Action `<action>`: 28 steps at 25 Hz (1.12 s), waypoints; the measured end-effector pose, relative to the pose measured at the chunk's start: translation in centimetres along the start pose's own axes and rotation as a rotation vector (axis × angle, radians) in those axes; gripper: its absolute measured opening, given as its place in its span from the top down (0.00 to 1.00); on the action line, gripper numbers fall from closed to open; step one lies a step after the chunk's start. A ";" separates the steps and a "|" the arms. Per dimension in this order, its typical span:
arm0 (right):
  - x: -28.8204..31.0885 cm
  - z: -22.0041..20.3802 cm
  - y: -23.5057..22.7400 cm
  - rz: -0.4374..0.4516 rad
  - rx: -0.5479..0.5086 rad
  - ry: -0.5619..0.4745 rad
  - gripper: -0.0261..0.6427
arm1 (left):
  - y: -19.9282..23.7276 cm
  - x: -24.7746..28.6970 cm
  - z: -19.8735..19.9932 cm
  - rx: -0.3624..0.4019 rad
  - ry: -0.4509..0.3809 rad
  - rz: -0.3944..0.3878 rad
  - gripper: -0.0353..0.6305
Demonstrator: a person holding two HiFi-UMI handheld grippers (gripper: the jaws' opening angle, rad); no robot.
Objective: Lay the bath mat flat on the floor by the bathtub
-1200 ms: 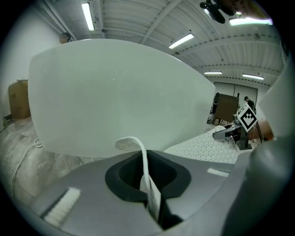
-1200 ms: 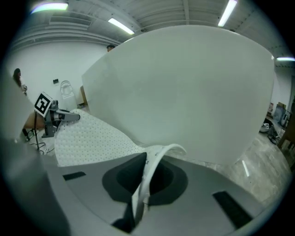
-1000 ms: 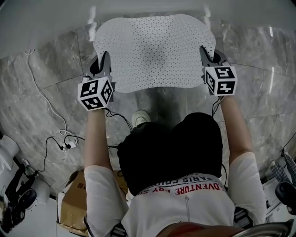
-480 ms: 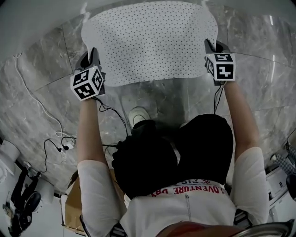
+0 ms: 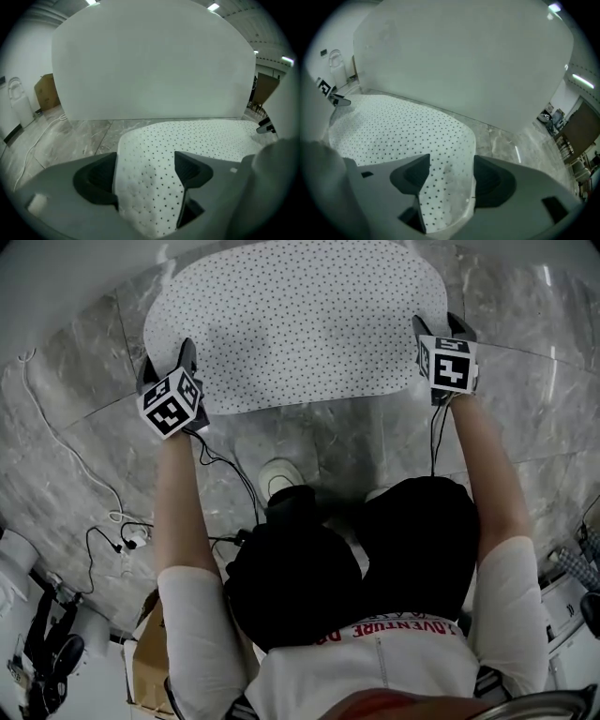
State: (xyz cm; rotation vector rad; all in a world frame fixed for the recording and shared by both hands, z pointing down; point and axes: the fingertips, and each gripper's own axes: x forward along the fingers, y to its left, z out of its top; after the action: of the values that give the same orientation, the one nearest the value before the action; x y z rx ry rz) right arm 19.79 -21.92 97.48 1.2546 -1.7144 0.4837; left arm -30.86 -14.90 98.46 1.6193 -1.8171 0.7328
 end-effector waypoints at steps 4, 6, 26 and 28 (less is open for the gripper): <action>-1.0 1.5 -1.2 -0.062 0.013 -0.065 0.55 | 1.3 -0.6 1.3 0.015 -0.050 0.068 0.29; -1.5 2.6 -0.5 0.000 0.063 -0.101 0.55 | 0.2 -1.2 2.2 0.018 -0.053 0.032 0.30; -27.6 21.0 4.4 0.279 0.110 -0.456 0.95 | -14.8 -25.1 25.8 0.087 -0.232 -0.375 0.93; -33.2 23.6 3.8 0.283 0.119 -0.481 0.95 | -15.4 -29.9 29.4 0.088 -0.241 -0.394 0.93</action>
State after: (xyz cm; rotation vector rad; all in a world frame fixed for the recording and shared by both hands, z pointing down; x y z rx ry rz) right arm 7.59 -20.43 58.44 1.2891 -2.3183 0.4784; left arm -15.02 -18.23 56.83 2.1179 -1.5626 0.4593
